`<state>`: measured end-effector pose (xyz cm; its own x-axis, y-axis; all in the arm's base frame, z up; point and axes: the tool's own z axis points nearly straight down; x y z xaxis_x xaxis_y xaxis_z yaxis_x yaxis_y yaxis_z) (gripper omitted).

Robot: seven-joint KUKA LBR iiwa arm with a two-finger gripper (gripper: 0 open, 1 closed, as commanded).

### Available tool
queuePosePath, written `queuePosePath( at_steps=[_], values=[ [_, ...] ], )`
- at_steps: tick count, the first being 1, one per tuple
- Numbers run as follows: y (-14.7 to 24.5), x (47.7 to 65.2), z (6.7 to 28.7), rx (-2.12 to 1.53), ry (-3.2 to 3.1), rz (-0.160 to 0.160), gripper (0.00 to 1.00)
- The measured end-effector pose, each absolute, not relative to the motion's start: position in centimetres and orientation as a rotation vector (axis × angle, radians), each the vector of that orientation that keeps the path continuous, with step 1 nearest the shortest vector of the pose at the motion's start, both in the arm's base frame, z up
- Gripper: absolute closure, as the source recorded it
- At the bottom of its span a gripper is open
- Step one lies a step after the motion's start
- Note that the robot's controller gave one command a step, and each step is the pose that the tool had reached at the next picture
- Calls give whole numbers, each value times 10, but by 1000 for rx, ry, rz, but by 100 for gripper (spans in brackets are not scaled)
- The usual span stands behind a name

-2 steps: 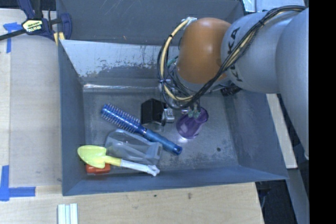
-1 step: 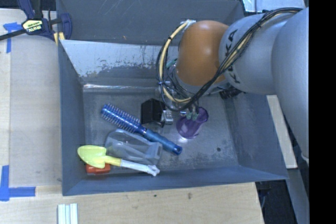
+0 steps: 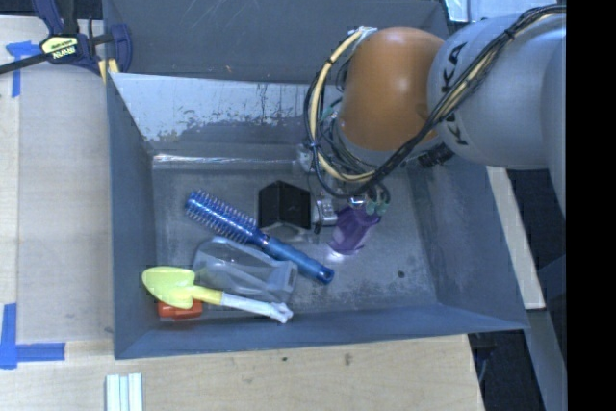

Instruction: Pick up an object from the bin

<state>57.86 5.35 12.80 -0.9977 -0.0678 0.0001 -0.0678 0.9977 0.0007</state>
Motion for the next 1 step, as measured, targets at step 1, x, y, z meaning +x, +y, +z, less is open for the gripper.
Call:
queuePosePath(
  at_steps=[1],
  values=[
    [63,576,122,480,-3124,2,0]
  ],
)
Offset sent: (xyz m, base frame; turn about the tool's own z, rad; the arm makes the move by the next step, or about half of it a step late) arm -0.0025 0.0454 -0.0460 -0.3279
